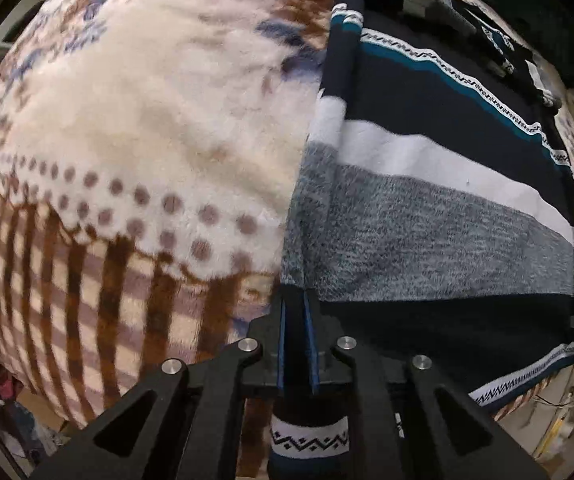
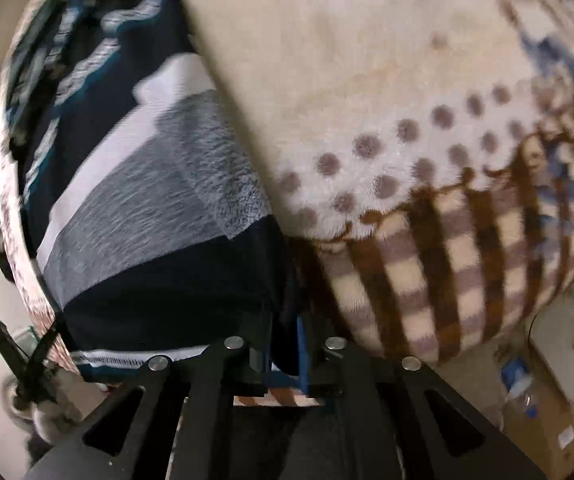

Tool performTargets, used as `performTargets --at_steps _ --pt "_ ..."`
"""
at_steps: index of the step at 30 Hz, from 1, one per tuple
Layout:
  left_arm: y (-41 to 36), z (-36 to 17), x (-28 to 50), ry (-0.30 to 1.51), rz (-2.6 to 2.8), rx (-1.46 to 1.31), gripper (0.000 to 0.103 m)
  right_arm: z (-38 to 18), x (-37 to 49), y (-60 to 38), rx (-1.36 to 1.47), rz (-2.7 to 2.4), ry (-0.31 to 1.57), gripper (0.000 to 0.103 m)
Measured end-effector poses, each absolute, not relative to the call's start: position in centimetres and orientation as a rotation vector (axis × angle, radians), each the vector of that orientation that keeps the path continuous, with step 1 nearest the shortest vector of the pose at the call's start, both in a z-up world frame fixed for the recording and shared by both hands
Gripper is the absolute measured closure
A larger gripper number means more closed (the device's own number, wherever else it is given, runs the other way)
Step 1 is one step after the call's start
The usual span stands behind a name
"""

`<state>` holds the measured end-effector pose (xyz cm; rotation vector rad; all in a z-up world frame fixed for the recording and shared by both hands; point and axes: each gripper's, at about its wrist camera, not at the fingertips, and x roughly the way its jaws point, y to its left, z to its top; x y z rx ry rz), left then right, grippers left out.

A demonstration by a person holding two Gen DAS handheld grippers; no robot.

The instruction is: Fold small clothes

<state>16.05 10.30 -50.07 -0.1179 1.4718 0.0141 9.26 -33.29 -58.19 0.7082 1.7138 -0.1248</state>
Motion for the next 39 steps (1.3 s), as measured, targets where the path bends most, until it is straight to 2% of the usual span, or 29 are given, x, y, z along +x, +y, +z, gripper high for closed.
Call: performTargets --at_steps 1,2,3,4,5,6,9,11,15,18,21,26,31,34,35,37,38,39 --pt "9.9 -49.3 16.3 1.448 0.039 -0.092 0.075 -58.0 10.0 -33.2 0.704 -0.097 1.732 0.087" --pt "9.6 -48.3 16.5 1.41 0.063 -0.087 0.049 -57.5 10.6 -33.0 0.677 -0.085 1.734 0.071" --pt "9.5 -47.8 16.7 1.387 0.075 -0.093 0.019 -56.2 11.3 -32.7 0.641 -0.065 1.727 0.063" --pt "9.3 -46.6 16.8 1.355 0.105 -0.097 0.01 -55.6 11.4 -32.6 0.631 -0.042 1.719 0.05" --pt "9.0 -45.7 16.9 1.336 0.131 -0.087 0.006 -54.5 12.2 -32.2 0.612 -0.019 1.708 0.034" --pt "8.6 -44.7 17.0 1.32 0.16 -0.071 0.006 -53.0 12.9 -31.9 0.582 0.004 1.699 0.024" --pt "7.2 -42.1 17.3 1.279 0.227 -0.05 0.006 -49.8 15.2 -32.0 0.54 0.052 1.658 0.015" --pt "4.2 -40.2 17.7 1.238 0.243 -0.027 0.006 -47.5 18.4 -32.2 0.552 0.079 1.625 0.0" --pt "-3.1 -38.7 18.6 1.202 0.241 0.113 0.006 -45.3 24.7 -35.9 0.632 0.155 1.549 0.0" --pt "-11.5 -39.2 18.5 1.228 0.228 0.186 0.006 -45.0 29.7 -39.9 0.636 0.245 1.532 0.0" --pt "-20.0 -40.7 17.8 1.28 0.179 0.21 0.006 -45.3 32.7 -44.1 0.595 0.289 1.549 0.0" --pt "-32.6 -46.1 15.4 1.348 0.07 0.361 0.005 -46.8 35.6 -51.1 0.509 0.296 1.574 0.0" --pt "-36.1 -50.7 14.2 1.424 0.067 0.432 0.005 -50.6 37.8 -55.8 0.55 0.299 1.598 0.0" --pt "-34.9 -52.3 14.7 1.449 0.076 0.34 0.006 -53.2 39.0 -56.7 0.629 0.328 1.606 0.0" --pt "-34.2 -52.3 14.9 1.443 0.073 0.31 0.009 -53.9 39.4 -56.5 0.648 0.336 1.609 0.0" --pt "-32.9 -51.8 15.5 1.409 0.056 0.251 0.042 -55.3 40.4 -56.1 0.693 0.364 1.613 0.0" --pt "-32.5 -51.5 15.8 1.394 0.055 0.257 0.065 -55.9 41.0 -55.7 0.7 0.372 1.616 0.0" --pt "-32.3 -51.3 16.0 1.389 0.053 0.267 0.081 -56.4 41.7 -55.1 0.716 0.388 1.618 0.0"
